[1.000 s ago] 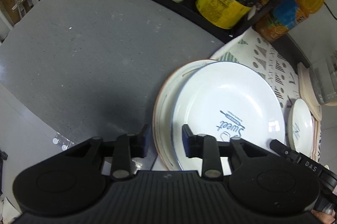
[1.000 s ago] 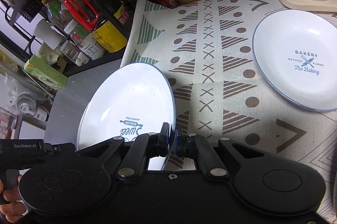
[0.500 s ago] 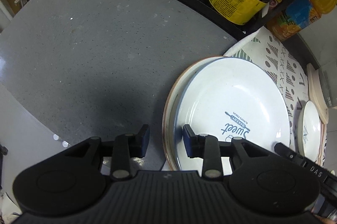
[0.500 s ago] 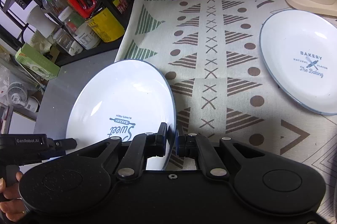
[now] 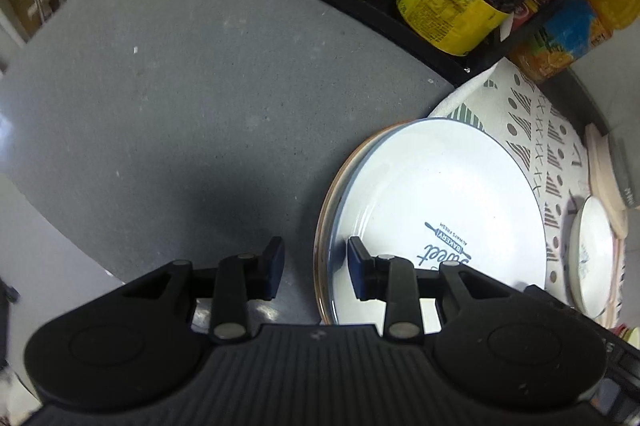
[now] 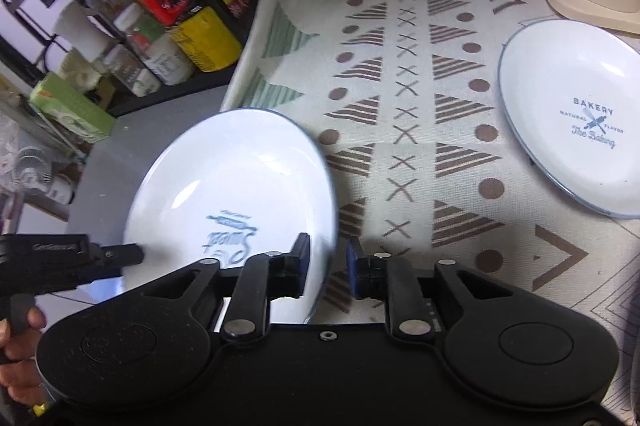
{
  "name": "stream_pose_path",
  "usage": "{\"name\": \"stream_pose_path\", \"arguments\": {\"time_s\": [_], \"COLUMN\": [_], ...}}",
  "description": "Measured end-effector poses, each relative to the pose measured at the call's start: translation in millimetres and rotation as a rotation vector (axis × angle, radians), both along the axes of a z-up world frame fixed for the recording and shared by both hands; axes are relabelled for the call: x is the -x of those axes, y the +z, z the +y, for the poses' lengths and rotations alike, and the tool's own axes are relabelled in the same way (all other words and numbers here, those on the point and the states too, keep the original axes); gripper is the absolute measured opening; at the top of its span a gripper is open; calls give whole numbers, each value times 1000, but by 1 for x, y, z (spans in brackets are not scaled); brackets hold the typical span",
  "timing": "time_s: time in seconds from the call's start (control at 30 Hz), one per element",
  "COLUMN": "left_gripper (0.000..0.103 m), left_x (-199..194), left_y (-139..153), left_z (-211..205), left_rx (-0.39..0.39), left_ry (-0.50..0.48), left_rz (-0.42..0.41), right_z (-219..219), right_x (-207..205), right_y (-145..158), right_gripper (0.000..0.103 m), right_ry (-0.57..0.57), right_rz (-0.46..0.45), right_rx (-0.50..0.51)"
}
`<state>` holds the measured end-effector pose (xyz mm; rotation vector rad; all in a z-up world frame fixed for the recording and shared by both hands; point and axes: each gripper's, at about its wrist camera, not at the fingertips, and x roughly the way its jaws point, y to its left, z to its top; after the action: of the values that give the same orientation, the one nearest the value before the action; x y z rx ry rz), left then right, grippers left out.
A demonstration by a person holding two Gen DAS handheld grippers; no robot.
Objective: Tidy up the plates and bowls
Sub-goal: 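Open both grippers and pull them back from the plate stack, then move both grippers toward the white plate printed 'BAKERY'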
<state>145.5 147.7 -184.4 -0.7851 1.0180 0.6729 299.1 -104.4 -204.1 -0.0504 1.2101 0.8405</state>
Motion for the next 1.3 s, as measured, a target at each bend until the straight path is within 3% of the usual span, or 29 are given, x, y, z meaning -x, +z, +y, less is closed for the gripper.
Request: {"name": "stream_pose_path", "arguments": {"time_s": [0.13,0.2,0.3,0.4,1.07,1.17,1.3], "left_gripper": [36,50,66,73,75,82,83], "left_x": [-3,-4,-5,-6,-6,-7,-16], "left_y": [7,11,21,30,69,75,79], "left_z": [-6,-10,-21,-32,-120,-134,-148], "left_rx": [-29,-44,-77,-111,-182,-187,-177], "left_ry": [-33,-42,-66,-85,-186,-190,-215], "left_rz": [19,25,11,-5,-76,-82,-87], "right_z": [-6,-10,-18,-28,-125,-139,-156], "right_x": [8,11,15,19,37,36,28], "right_y": [14,22,33,43,89,98,107], "right_gripper": [59,65,84,95,103,103,103], "right_ry": [9,19,17,7,-80,-82,-115], "right_rz": [-44,-72,-113,-155,-265,-280,-286], "right_rx": [-27,-48,-81,-106,-169,-173,-175]}}
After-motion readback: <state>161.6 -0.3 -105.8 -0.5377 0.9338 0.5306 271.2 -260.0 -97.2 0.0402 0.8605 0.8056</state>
